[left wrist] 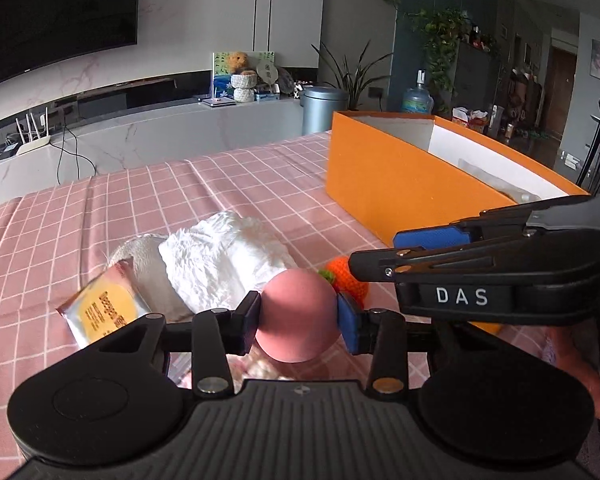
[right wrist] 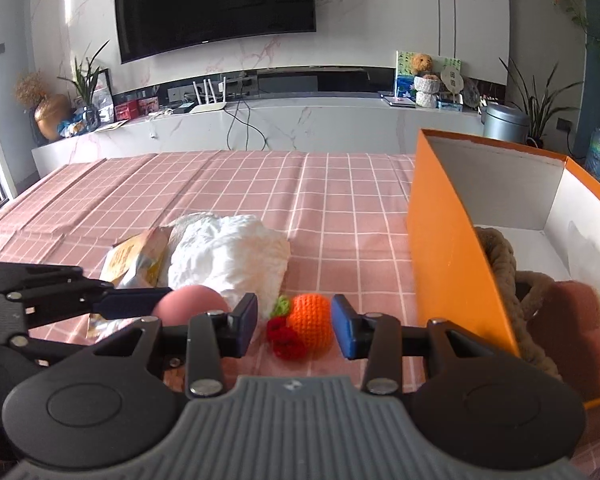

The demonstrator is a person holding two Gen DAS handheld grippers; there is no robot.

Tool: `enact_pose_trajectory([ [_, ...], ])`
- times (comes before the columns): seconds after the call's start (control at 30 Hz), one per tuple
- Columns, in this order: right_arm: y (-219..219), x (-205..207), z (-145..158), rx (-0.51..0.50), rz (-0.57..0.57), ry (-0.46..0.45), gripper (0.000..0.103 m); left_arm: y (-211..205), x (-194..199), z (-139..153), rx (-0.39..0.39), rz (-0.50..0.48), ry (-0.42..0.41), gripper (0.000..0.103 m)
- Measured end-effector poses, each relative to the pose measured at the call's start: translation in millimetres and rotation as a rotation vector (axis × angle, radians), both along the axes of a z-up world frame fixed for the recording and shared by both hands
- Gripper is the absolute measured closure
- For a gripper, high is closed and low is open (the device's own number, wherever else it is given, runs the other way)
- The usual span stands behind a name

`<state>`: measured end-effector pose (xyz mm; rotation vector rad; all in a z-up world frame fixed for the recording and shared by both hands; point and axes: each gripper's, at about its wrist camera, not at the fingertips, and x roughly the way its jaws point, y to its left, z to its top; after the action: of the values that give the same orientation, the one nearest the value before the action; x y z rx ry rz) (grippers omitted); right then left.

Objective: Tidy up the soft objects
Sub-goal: 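Grasp the pink ball with the left tool while the right tool grasps the orange crocheted fruit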

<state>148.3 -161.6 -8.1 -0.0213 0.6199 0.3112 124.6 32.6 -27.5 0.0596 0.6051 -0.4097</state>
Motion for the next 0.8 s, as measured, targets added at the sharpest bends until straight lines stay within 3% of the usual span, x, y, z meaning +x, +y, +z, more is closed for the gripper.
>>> enact_pose_trajectory([
  [0.17, 3.3, 17.2, 1.4, -0.003, -0.043, 0.01, 0.062, 21.4, 10.0, -0.4, -0.107, 0.036, 0.051, 0.057],
  [0.4, 15.5, 36.3, -20.7, -0.041, -0.036, 0.074, 0.062, 20.3, 12.7, -10.6, -0.11, 0.035, 0.073, 0.057],
  [0.57, 11.2, 43.8, -32.9, -0.003, -0.029, 0.118, 0.053, 23.5, 14.2, -11.8, -0.135, 0.039, 0.082, 0.056],
  [0.8, 7.5, 49.7, -41.8, 0.042, -0.037, 0.173, 0.057, 21.3, 9.0, -13.3, -0.131, 0.038, 0.075, 0.056],
])
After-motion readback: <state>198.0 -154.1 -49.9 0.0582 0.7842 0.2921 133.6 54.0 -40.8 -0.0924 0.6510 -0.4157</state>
